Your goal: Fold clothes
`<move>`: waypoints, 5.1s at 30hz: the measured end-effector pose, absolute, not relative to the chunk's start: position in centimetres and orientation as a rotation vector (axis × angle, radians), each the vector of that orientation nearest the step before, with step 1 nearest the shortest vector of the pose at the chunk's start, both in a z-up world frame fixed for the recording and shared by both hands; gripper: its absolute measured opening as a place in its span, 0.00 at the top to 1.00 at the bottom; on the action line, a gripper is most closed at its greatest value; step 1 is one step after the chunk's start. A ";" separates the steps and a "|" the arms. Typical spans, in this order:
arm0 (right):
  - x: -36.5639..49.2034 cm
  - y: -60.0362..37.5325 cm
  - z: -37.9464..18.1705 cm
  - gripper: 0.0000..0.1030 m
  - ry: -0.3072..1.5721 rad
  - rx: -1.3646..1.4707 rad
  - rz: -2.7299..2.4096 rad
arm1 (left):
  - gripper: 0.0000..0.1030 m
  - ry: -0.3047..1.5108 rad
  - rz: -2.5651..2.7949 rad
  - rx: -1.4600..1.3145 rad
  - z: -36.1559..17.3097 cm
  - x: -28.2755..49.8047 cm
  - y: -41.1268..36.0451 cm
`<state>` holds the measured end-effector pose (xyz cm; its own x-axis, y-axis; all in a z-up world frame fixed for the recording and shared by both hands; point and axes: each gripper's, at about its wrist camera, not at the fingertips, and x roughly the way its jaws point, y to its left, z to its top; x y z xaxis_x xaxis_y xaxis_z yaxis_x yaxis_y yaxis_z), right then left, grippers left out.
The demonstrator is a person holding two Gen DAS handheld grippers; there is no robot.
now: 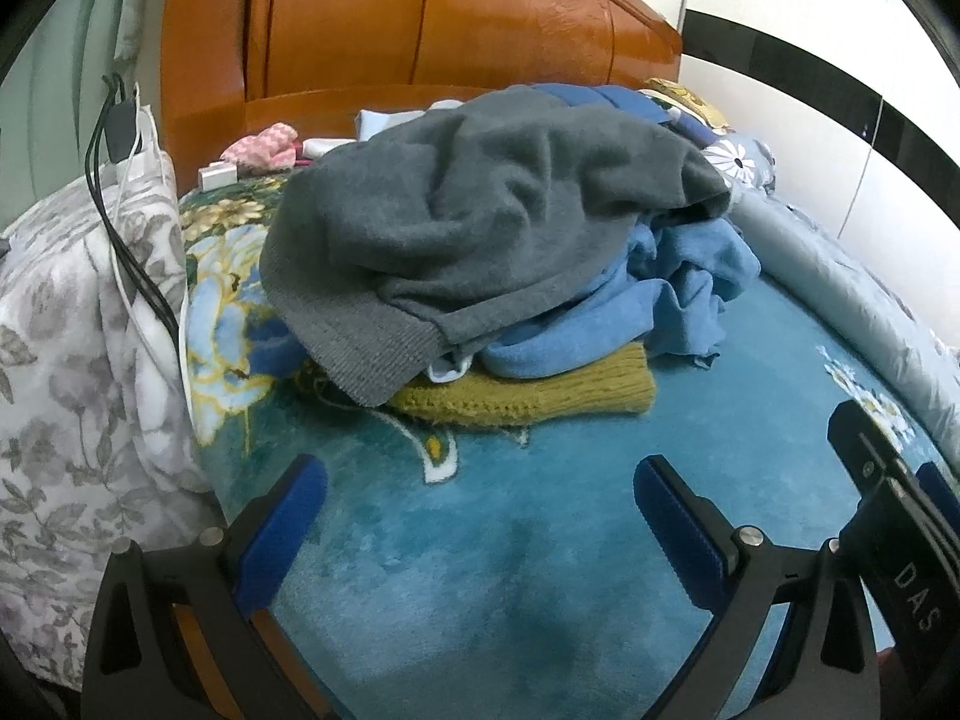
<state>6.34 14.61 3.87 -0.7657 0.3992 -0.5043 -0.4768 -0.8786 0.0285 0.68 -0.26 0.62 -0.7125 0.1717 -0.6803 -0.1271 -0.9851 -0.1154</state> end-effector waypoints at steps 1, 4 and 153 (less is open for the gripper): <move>6.4 14.6 3.9 0.00 0.212 -0.682 2.573 | 0.01 -0.076 2.768 -1.103 0.6 0.7 -0.2; 6.3 14.5 4.0 0.00 0.215 -0.678 2.578 | 0.01 -0.068 2.775 -1.075 0.8 0.9 -0.1; 49.1 46.4 13.2 0.25 0.582 -0.592 1.926 | 0.01 0.827 2.350 -0.727 0.8 -12.9 22.9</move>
<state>49.08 46.39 13.21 -0.3828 0.6765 -0.6291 -0.9116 -0.3869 0.1388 -12.94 22.88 0.77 -0.7089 0.3048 -0.6361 -0.6361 -0.6660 0.3896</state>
